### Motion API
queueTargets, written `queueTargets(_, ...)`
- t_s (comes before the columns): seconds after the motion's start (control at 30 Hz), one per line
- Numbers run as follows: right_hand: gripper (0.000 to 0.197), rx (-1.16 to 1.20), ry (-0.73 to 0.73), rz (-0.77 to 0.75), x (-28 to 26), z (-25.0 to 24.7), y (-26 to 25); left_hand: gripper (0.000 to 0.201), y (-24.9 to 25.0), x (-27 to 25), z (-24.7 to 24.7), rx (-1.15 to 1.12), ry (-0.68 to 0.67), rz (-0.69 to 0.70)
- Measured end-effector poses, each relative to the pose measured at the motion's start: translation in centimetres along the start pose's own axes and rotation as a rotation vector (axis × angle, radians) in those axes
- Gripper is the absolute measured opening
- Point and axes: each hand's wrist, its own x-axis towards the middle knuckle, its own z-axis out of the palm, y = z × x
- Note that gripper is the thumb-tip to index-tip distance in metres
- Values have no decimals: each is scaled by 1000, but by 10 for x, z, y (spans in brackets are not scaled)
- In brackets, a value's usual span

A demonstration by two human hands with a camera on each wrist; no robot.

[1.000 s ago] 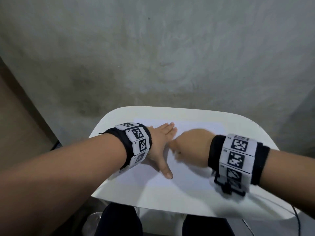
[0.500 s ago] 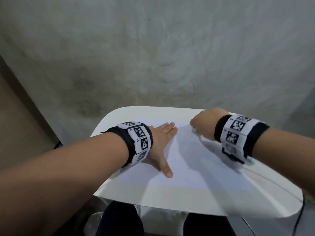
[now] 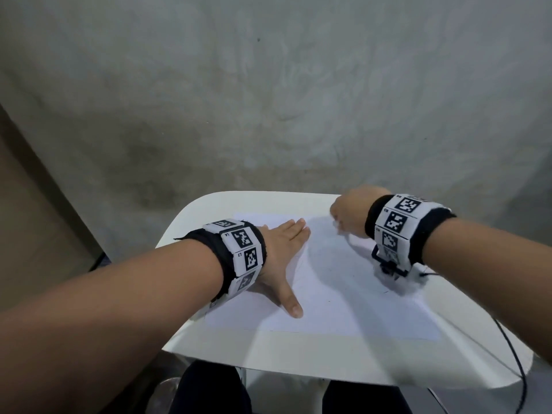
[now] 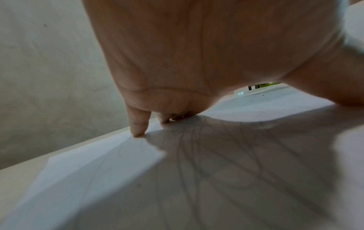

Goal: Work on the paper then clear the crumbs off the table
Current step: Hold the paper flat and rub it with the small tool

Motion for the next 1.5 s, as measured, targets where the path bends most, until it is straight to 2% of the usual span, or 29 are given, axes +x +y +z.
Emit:
queueTargets(0.07,18,-24,12,23,1,2,-2,146,0,0,0,-15,0,1)
queueTargets(0.17,25,72,9,-155,-7,8,-28,149,-2,1,1,-54,21,16)
queueTargets(0.23,22,138,1,-71,0,9,-6,147,-1,1,1,-22,1,8)
queueTargets(0.3,19,67,-15,69,4,4,13,146,0,1,0,2,-7,-6)
queueTargets(0.33,19,48,-8,85,5,6,11,146,0,1,0,6,-10,-7)
queueTargets(0.47,19,99,14,-72,3,9,-13,146,0,1,0,0,-6,-7)
queueTargets(0.57,26,104,-31,75,6,1,12,145,2,-1,-1,4,-5,-13)
queueTargets(0.6,24,88,-20,70,7,2,10,145,1,0,0,1,-5,-12)
queueTargets(0.67,23,70,0,-43,7,4,-10,148,0,1,0,-21,-7,-1)
queueTargets(0.73,24,140,8,-96,10,9,-17,150,-1,2,0,-24,-3,9)
queueTargets(0.8,25,176,-5,21,13,5,0,146,2,0,-1,2,-21,-6)
queueTargets(0.87,23,101,3,94,15,4,5,145,2,-1,-1,5,-18,-15)
queueTargets(1.0,22,103,13,-53,14,7,-14,146,1,-1,-1,0,-14,-8)
queueTargets(1.1,25,149,-12,79,15,3,12,145,3,-2,-2,7,-24,-16)
queueTargets(1.13,23,125,-5,88,15,5,11,145,3,-2,-2,10,-24,-16)
queueTargets(1.27,20,107,24,-53,14,3,-16,145,2,-2,-3,1,-15,-10)
queueTargets(1.33,24,143,13,29,15,-1,-4,145,2,-2,-2,8,-18,-8)
queueTargets(1.4,23,121,66,82,14,1,-2,146,1,-1,-1,2,-14,-7)
queueTargets(1.5,27,185,87,-59,14,6,-23,147,0,-1,-1,-27,16,19)
